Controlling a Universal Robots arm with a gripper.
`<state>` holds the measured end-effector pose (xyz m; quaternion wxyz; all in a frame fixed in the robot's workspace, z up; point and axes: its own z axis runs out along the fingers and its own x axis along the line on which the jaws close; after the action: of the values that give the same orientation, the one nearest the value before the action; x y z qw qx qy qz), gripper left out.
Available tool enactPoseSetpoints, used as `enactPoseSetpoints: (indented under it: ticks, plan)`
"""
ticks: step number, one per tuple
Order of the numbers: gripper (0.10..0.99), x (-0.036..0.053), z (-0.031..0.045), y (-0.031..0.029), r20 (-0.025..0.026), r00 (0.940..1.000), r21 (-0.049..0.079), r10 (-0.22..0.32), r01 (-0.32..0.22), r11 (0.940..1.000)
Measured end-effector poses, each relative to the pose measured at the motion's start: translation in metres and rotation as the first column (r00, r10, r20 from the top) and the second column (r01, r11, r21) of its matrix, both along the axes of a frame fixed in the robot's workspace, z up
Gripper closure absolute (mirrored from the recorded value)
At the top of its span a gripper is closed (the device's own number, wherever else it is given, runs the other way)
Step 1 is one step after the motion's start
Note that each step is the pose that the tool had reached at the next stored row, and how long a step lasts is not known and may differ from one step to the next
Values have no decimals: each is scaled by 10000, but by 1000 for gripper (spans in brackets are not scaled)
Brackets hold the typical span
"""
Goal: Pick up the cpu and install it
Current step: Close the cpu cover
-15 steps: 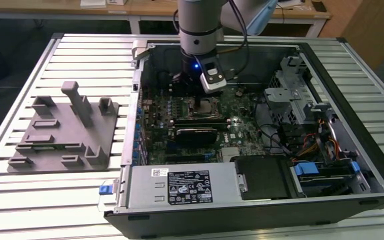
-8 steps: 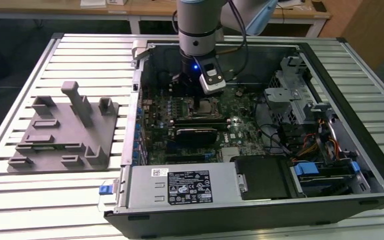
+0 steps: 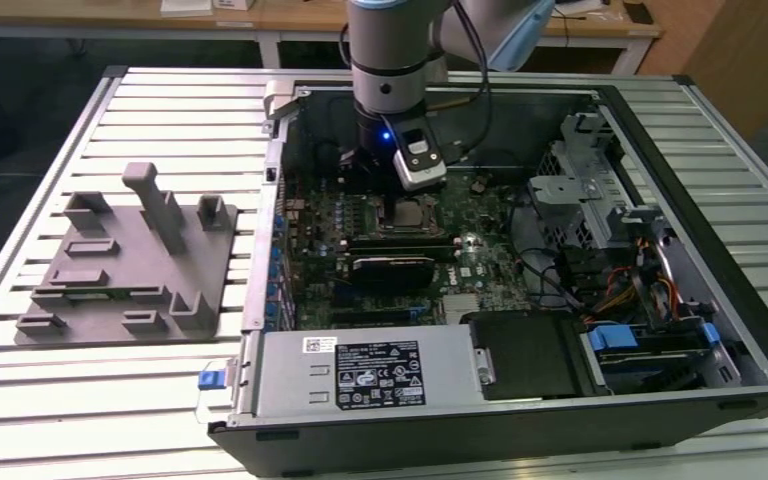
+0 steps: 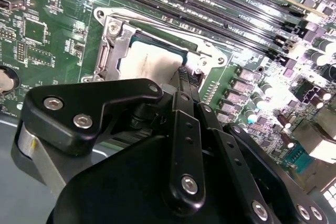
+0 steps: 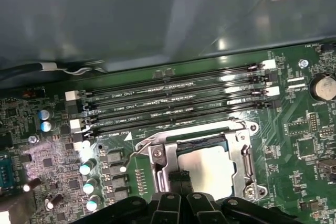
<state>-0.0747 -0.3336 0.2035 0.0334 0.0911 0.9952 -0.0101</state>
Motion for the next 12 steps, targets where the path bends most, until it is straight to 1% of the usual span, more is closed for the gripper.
enactPoseSetpoints:
  ticks: [7,12]
  plan:
    - [980,-17,-24,-4,0,10000,0,9,-9,10000]
    - [980,-17,-25,-4,0,10000,0,11,-11,10000]
